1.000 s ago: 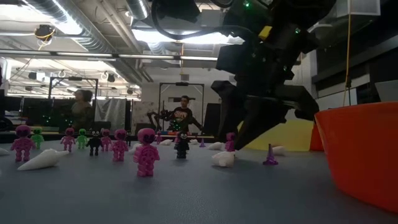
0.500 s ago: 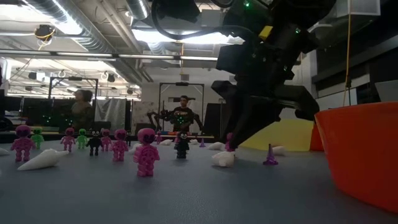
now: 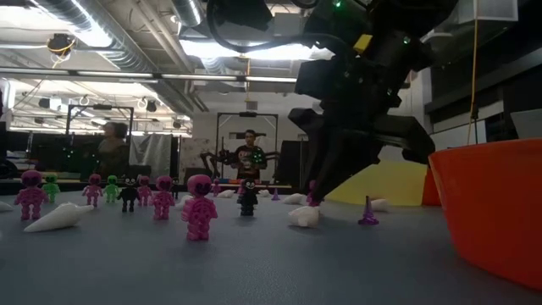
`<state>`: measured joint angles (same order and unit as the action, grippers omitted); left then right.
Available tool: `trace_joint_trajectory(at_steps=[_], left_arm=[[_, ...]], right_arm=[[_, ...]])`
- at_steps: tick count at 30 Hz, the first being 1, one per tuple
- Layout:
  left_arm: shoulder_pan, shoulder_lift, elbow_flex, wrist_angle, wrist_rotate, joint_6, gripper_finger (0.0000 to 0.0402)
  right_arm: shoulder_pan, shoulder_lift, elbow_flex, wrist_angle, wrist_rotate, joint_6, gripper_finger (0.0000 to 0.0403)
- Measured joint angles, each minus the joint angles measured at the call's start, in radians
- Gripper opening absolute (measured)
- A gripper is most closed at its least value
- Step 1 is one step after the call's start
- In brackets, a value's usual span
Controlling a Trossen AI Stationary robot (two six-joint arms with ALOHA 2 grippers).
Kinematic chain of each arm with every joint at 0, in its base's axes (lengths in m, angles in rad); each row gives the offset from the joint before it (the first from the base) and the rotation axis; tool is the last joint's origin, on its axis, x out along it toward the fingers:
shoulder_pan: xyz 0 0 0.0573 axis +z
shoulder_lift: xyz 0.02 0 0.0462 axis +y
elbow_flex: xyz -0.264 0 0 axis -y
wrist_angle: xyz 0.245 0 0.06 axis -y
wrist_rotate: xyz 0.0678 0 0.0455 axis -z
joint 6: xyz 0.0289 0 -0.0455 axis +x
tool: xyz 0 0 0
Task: Sort Halloween decoration
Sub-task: Put the pink skeleton toy into the top yellow bin
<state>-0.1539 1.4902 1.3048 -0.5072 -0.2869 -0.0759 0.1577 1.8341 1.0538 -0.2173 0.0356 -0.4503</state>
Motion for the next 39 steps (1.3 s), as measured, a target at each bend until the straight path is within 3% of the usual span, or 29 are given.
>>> trace_joint_trajectory(at_steps=[13,20,30,39], left_arm=[[0.0,0.0,0.0,-0.005,0.0,0.0,0.0145],[0.0,0.0,0.0,-0.011,0.0,0.0,0.0145],[0.0,0.0,0.0,-0.01,0.0,0.0,0.0145],[0.0,0.0,0.0,-0.01,0.0,0.0,0.0145]], right_arm=[[0.0,-0.169,0.0,-0.139,0.021,0.0,0.005],[-0.002,-0.286,0.0,-0.277,0.218,0.0,0.0049],[-0.013,-0.351,0.0,-0.436,0.656,-0.003,0.0049],[-0.152,-0.351,0.0,-0.491,0.639,-0.003,0.0049]])
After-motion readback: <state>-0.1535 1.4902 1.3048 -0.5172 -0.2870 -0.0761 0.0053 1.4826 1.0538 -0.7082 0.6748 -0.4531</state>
